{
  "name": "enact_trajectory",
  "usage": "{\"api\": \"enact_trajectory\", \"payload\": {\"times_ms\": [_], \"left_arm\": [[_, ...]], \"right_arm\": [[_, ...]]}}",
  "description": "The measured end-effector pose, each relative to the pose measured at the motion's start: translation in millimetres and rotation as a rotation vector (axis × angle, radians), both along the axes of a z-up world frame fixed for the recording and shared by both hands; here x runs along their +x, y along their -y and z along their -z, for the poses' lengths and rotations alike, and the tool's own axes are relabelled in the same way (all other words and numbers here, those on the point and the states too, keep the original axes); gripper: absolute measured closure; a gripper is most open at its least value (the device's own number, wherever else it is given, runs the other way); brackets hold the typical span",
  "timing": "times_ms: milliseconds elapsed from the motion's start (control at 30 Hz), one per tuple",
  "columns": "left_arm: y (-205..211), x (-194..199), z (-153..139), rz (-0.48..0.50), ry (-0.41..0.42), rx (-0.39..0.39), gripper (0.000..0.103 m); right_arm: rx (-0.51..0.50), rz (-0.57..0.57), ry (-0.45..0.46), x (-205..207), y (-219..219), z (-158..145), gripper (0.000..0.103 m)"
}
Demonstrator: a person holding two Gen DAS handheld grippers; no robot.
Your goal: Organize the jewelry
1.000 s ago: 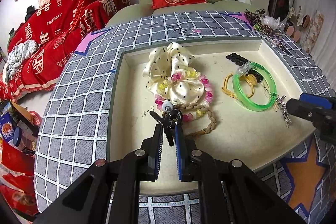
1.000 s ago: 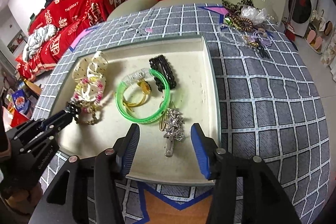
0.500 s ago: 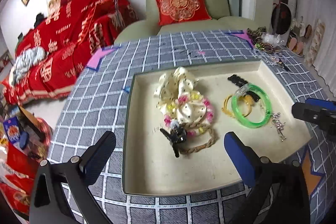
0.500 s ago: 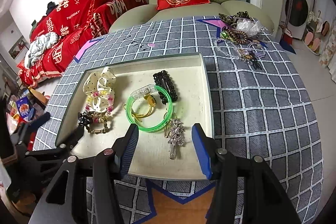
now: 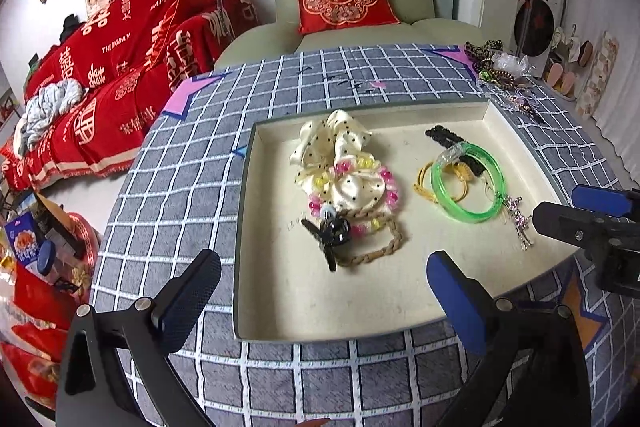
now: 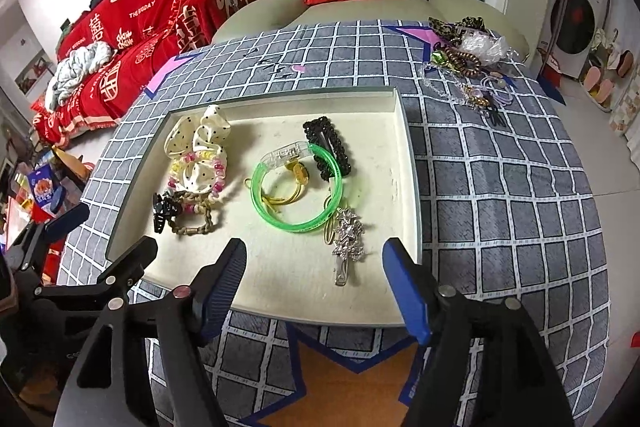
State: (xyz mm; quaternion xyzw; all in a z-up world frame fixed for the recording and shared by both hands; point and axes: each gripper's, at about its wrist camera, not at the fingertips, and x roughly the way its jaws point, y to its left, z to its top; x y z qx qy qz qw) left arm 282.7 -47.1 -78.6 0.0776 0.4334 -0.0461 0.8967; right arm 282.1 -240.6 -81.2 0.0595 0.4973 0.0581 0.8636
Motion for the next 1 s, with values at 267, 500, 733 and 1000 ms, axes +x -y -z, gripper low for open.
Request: {"api": "enact_trajectory", "payload": {"times_ms": [267, 500, 733, 1000], "left_arm": [[-2, -9, -2, -0.004, -0.024, -0.014, 0.0], [0, -16, -5, 0.0, -0.024, -0.016, 0.0], [-4, -19, -8, -0.013, -0.027, -0.02, 0.0], [-6, -33, -9, -0.016, -0.026, -0.013, 0.0]], "right_arm": [[-0.013, 0.001, -0.015, -3, -1, -2, 0.019], [-0.03, -0.003, -0.02, -9, -3, -5, 0.017], [-0.045, 0.011, 0.006, -14, -4, -10, 0.014], [-0.057, -0.027, -0.054, -18, -10, -5, 0.014]]}}
